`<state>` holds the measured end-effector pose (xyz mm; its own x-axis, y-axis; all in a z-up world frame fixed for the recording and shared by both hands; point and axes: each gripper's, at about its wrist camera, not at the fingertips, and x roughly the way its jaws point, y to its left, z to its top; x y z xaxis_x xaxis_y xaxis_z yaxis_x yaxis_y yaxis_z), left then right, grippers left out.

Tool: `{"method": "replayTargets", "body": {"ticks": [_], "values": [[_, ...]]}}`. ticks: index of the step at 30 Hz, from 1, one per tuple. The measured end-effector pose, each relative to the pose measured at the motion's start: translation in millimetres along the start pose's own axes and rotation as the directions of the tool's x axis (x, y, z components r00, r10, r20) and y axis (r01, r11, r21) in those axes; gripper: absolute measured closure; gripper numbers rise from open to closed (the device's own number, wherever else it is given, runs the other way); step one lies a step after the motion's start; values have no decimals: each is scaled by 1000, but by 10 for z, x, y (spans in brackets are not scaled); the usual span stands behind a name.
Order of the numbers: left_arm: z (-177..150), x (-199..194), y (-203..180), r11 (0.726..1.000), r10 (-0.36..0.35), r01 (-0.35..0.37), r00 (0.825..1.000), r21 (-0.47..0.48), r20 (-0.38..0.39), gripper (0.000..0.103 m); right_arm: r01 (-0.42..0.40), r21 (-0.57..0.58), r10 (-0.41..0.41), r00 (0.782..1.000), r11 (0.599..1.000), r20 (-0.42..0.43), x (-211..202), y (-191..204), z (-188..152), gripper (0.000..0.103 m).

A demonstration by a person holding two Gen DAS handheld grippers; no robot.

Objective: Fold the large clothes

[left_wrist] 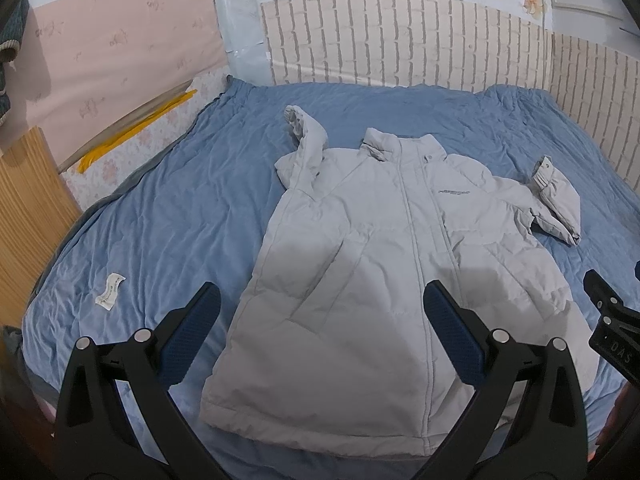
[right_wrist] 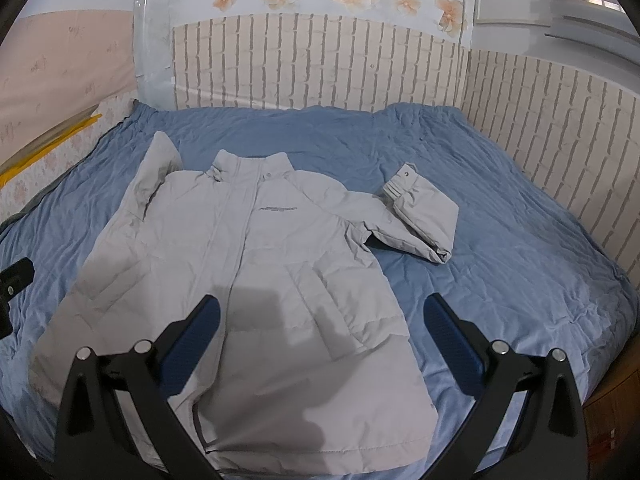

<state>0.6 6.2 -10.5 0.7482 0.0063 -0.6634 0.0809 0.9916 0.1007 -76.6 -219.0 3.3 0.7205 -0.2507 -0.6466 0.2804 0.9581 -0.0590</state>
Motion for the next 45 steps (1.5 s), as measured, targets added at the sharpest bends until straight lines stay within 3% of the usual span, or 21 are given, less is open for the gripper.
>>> {"method": "replayTargets", "body": {"ticks": [22, 34, 45], "values": [[7, 36, -3, 1000, 7, -7, 1000, 7, -7, 3, 2, -4, -2, 1000, 1000, -6, 21, -3, -21, 2], [19, 262, -13, 1000, 24, -23, 999, 13, -39, 3, 22, -14, -23, 997, 1000, -71, 293, -5, -49, 2], [338, 450, 22, 1000, -23, 22, 999, -7, -42, 3, 33, 4, -32, 993, 999, -111, 548, -75, 207, 2]]}}
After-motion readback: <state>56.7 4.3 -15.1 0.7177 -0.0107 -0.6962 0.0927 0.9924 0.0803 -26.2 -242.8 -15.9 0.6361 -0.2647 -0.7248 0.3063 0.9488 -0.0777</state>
